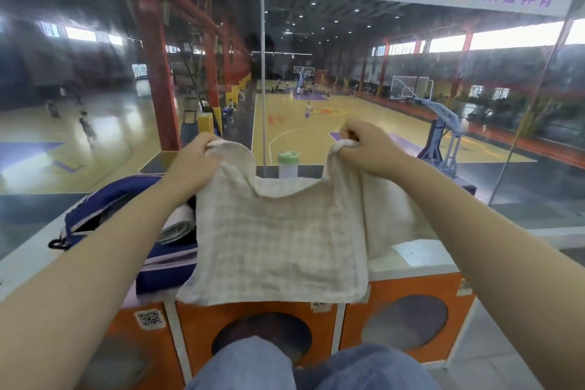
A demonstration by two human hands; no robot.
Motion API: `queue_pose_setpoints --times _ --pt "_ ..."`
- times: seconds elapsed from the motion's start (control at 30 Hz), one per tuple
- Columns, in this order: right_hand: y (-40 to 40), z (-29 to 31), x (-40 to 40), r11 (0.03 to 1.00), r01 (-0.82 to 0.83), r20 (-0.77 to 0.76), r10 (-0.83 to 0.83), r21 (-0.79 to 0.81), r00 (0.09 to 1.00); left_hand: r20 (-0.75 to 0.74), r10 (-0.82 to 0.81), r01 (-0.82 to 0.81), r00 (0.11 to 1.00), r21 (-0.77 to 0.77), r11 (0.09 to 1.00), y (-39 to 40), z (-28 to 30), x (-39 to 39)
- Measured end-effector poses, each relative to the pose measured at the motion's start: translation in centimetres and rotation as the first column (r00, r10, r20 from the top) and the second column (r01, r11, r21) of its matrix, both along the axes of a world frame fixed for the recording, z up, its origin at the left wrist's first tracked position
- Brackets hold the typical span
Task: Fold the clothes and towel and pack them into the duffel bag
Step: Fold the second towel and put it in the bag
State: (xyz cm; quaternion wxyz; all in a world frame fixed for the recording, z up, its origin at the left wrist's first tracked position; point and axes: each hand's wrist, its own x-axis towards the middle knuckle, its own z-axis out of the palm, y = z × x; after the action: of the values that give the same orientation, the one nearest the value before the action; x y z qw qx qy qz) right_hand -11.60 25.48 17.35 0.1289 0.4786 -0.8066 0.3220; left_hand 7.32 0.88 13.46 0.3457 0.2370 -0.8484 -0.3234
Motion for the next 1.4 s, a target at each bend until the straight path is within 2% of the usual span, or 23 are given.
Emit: queue_pose_setpoints --times 0.1,0.17,0.23,0.33,0.43,0.53,0.6,0.73,0.8,0.9,0.97,1.07,1.13,1.2,1.27,1.33,1.4 --pt "-1.5 -0.5 2.8 0.988 -0.146 0.029 0.145 0.041 0.989 -0.073 -0.221 0.227 0.973 0.098 0.969 4.5 1.3 -0.8" --pt "-2.4 -0.8 4.1 0.985 -0.164 0.014 0.163 0.06 0.987 -0.003 -0.396 0.394 0.918 0.104 0.913 6.5 1.4 -1.4" --pt "-3.0 -1.0 5.0 0.984 -0.163 0.012 0.163 0.067 0.987 0.12 -0.459 0.456 0.88 0.049 0.888 7.7 1.1 -1.9" --pt "-3.0 -1.1 5.0 0.98 -0.194 0.051 0.191 0.051 0.98 0.188 -0.41 0.44 0.892 -0.162 0.883 8.0 0.5 -2.5" --pt "-2.5 -2.1 3.9 0.967 -0.216 0.073 0.208 0.132 0.975 0.186 -0.314 0.358 0.931 -0.296 0.885 6.5 0.7 -2.2" --pt "-1.5 -3.4 2.5 0.951 -0.193 0.147 0.161 0.243 0.976 0.213 -0.185 0.25 0.959 -0.335 0.909 4.6 1.2 -1.3" --pt "-0.4 -3.9 1.9 0.931 -0.187 0.226 0.118 0.314 0.967 0.172 -0.115 0.164 0.978 -0.308 0.937 3.4 1.4 -0.7" --pt "1.5 -3.9 1.0 0.941 -0.182 0.385 0.061 0.286 0.921 0.088 0.046 -0.018 0.995 -0.292 0.956 0.5 0.9 1.0" --pt "1.8 -3.8 0.6 0.93 -0.128 0.291 0.024 0.344 0.956 0.121 0.116 -0.071 0.986 -0.327 0.942 -0.7 0.4 1.7" --pt "1.4 -4.2 0.2 0.893 0.111 -0.024 -0.111 0.437 0.994 0.141 0.119 -0.069 0.983 -0.318 0.946 -1.5 -0.3 2.0" --pt "1.3 -4.5 0.4 0.907 0.156 -0.033 -0.156 0.391 0.987 0.116 0.091 -0.052 0.989 -0.304 0.951 -1.3 -0.2 2.3" --pt "1.8 -4.6 0.9 0.957 -0.018 0.209 -0.045 0.289 0.977 0.093 0.077 -0.046 0.993 -0.293 0.955 -1.1 0.2 2.7" --pt "2.2 -4.7 1.3 0.951 -0.109 0.293 0.02 0.291 0.956 0.118 0.095 -0.057 0.989 -0.287 0.956 -1.3 0.2 2.9" --pt "2.2 -5.0 1.4 0.937 -0.132 0.218 0.062 0.323 0.974 0.164 0.131 -0.08 0.978 -0.284 0.956 -1.9 -0.1 2.9" --pt "2.0 -5.3 1.5 0.952 -0.145 0.146 0.108 0.269 0.983 0.221 0.169 -0.101 0.96 -0.291 0.952 -2.6 -0.6 2.9" --pt "2.0 -5.2 1.5 0.973 -0.158 0.153 0.132 0.17 0.979 0.26 0.205 -0.123 0.944 -0.299 0.946 -3.4 -1.5 2.8" --pt "2.2 -5.2 1.1 0.978 -0.177 0.226 0.149 0.109 0.963 0.296 0.225 -0.139 0.928 -0.285 0.949 -4.4 -2.3 2.9"
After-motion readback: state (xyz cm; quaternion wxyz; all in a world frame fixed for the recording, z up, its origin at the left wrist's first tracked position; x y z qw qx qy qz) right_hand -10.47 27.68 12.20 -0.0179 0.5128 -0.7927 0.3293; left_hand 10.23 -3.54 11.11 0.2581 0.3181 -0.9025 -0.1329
